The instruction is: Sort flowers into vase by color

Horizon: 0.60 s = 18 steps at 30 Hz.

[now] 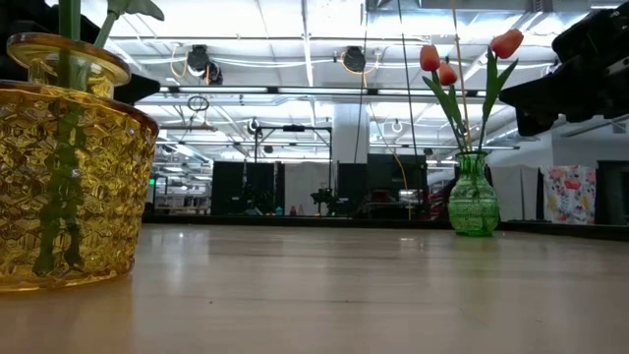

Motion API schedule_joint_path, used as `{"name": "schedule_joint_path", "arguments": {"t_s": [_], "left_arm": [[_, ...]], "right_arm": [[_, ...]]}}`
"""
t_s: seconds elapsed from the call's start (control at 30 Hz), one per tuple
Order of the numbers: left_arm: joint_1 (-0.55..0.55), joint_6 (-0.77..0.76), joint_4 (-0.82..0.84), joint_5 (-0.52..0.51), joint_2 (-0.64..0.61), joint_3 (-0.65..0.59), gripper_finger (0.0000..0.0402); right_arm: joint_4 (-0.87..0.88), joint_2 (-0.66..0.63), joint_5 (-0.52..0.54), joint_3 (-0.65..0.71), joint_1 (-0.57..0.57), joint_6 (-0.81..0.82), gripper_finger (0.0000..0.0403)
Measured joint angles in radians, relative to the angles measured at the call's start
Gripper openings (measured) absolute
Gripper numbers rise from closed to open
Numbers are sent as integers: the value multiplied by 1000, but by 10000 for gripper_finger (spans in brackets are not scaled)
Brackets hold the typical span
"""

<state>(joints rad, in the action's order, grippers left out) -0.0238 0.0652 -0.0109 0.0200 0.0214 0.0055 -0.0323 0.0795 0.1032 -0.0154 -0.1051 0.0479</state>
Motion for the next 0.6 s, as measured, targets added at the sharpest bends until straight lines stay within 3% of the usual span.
{"name": "schedule_joint_path", "arguments": {"t_s": [0.6], "left_arm": [[0,-7,-2,2,2,0,17]], "right_arm": [[0,0,0,0,0,0,0]]}}
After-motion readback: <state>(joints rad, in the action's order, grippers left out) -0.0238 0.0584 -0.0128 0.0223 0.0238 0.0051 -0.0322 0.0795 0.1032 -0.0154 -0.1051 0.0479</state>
